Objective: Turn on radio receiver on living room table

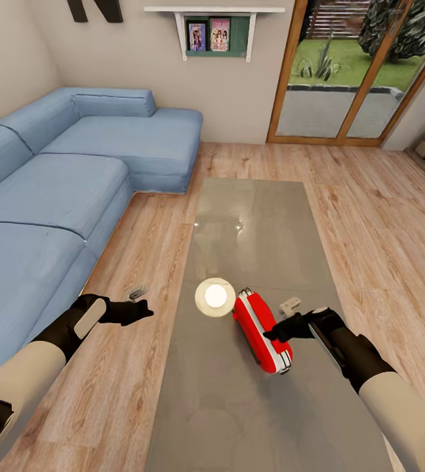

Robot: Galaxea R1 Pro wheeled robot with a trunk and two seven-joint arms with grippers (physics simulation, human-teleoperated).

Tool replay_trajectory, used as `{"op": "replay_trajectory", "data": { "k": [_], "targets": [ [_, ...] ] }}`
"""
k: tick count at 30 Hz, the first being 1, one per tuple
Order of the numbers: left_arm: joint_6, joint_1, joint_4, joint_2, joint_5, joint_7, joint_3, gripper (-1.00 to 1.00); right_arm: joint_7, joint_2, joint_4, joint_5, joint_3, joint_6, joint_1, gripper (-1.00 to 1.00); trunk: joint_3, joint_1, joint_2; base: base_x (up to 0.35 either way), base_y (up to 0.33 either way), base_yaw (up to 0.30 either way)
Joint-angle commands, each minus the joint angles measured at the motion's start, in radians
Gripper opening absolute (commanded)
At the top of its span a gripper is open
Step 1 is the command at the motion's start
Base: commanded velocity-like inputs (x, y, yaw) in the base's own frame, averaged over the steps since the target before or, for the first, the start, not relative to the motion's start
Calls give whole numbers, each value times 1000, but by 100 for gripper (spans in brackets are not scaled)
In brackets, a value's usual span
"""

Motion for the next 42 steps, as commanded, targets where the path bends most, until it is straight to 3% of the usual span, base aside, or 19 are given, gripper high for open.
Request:
{"op": "replay_trajectory", "data": {
  "k": [1,4,6,7,8,10,12,14,23,31,42],
  "targets": [
    [0,0,0,0,0,0,0,-100,3,-3,-9,0,0,1,0,100,0,0,0,0,0,0],
    [1,0,-2,0,1,0,0,-100,15,-19,-112,-6,0,41,0,100,0,0,0,0,0,0],
    [1,0,-4,-1,1,-1,0,-100,25,-48,-219,-11,1,128,0,100,0,0,0,0,0,0],
    [1,0,-6,-1,1,-1,0,-100,38,-75,-307,-22,1,211,0,100,0,0,0,0,0,0],
    [1,0,-6,-1,1,-1,0,-100,45,-84,-334,-29,0,236,0,100,0,0,0,0,0,0],
    [2,0,-10,-1,1,0,0,-100,80,-132,-436,-82,0,329,0,100,0,0,0,0,0,0],
    [2,0,-15,-2,1,0,0,-100,97,-168,-471,-125,1,360,0,100,0,0,0,0,0,0],
    [3,0,-18,-2,1,0,0,-100,104,-186,-484,-155,1,366,0,100,0,0,0,0,0,0],
    [16,0,-22,1,7,-4,-1,-100,110,-199,-492,-175,1,366,0,100,0,0,0,-36,0,0],
    [49,0,-78,6,9,-5,-2,-100,110,-199,-492,-176,0,366,0,100,0,0,0,-309,0,0],
    [49,0,-85,6,6,-4,-2,-100,110,-199,-488,-177,0,366,0,100,0,0,0,-297,0,0]
  ]
}}
